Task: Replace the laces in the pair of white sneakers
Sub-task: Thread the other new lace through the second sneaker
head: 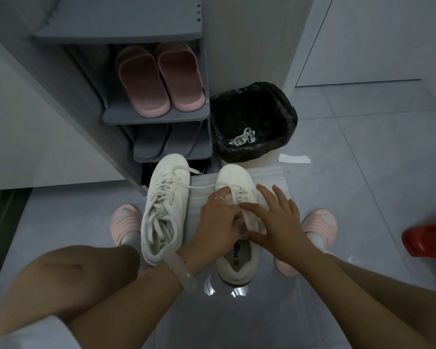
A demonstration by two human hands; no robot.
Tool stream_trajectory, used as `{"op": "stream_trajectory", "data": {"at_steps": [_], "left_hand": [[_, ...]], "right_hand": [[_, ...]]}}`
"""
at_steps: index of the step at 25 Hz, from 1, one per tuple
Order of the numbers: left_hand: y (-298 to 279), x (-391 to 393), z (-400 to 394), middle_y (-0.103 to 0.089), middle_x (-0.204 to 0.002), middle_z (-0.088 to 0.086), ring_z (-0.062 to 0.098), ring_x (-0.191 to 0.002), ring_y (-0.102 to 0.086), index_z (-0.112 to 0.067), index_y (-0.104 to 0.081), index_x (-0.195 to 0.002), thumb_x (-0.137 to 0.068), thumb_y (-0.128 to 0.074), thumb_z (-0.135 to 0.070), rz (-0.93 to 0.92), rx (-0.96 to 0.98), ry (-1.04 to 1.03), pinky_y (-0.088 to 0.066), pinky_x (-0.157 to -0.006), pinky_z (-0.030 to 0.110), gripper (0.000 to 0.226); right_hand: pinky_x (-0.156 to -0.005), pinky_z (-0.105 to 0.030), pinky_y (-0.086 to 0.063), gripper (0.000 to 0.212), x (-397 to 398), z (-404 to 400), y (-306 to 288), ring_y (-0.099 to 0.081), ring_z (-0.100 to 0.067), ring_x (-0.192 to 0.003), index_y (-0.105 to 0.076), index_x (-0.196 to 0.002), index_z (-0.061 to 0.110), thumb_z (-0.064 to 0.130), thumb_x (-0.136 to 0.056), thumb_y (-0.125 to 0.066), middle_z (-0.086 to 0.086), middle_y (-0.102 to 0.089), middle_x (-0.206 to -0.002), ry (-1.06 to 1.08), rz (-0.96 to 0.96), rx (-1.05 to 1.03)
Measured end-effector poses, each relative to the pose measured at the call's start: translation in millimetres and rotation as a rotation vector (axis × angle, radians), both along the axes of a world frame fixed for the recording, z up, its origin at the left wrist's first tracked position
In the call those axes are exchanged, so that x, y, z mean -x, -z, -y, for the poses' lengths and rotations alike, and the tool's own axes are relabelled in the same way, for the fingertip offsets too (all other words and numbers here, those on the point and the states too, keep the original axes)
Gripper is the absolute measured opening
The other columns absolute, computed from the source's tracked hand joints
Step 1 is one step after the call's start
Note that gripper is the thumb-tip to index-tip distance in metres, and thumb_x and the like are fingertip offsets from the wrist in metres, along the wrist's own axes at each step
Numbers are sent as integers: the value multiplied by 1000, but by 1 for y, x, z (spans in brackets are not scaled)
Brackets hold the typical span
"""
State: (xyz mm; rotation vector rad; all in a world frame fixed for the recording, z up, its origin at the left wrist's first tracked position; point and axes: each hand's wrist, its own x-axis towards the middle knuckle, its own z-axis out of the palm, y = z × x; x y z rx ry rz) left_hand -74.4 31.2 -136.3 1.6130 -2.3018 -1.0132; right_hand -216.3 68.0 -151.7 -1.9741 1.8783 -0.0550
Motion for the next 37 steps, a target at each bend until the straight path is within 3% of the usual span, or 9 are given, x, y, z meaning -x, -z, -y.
{"op": "stream_trajectory", "data": {"at_steps": [6,9,11,14,18,25,30,33,37], "left_hand": [[-89,-50,47,-66,-81,8,15,-75,-68,-10,-49,-72,-95,-37,-6,-1257,-604,-734,-58,-78,31,26],[-74,-50,41,-55,-63,3,11,-42,-49,-7,-47,-71,-93,-36,-8,-608,-487,-605,-49,-51,26,25],[-41,-39,24,-60,-84,3,15,-65,-56,-11,-53,-91,-95,-42,-20,-18,-232,-143,-46,-62,31,15],[-10,-38,5,-60,-105,5,21,-93,-58,-15,-48,-113,-93,-46,-42,291,-159,199,-44,-75,31,33],[-23,-36,11,-65,-89,4,18,-86,-61,-9,-64,-92,-94,-49,-32,219,-94,221,-41,-72,27,28],[-93,-67,37,-45,-51,-7,1,-44,-40,-19,-65,-66,-87,-61,-27,-138,-546,245,-37,-47,11,22],[-51,-61,35,-48,-70,-16,0,-65,-49,-17,-63,-85,-90,-56,-27,275,-302,345,-34,-52,8,12],[-42,-55,32,-48,-75,-16,0,-73,-46,-21,-59,-93,-90,-56,-27,188,-222,252,-36,-63,15,8],[-31,-41,19,-59,-89,-4,14,-92,-59,-34,-45,-133,-92,-51,-31,119,-154,266,-47,-83,30,41]], "right_hand": [[-117,-52,0,62,-5,4,-4,11,-23,-145,-31,-139,44,51,-83,-58,8,3,-157,33,61,-166],[-116,-51,-12,77,-8,3,0,-13,-20,-144,-19,-145,38,41,-83,-64,7,-14,-155,75,222,-178],[-112,-47,-27,98,-7,4,2,-31,-17,-137,-2,-148,33,34,-78,-71,6,-27,-150,160,405,-194],[-110,-37,-32,107,-2,6,4,-36,-15,-134,0,-149,25,32,-74,-76,5,-32,-148,227,503,-227],[-111,-37,-31,85,-4,4,6,-30,-13,-136,-20,-147,21,38,-79,-69,5,-24,-152,118,310,-205],[-112,-41,-30,82,-5,7,5,-27,-15,-138,-21,-146,19,41,-81,-66,5,-20,-154,135,266,-270],[-87,-15,-39,50,-5,10,-10,-49,-13,-114,-50,-125,17,39,-83,-65,1,-48,-128,291,423,-195],[-61,-7,-37,13,-8,11,-15,-48,-4,-75,-57,-85,20,29,-85,-65,5,-53,-88,305,381,-67],[-54,-4,-39,9,-12,11,-11,-48,-2,-64,-66,-82,10,13,-87,-60,8,-54,-72,388,507,-129]]}}
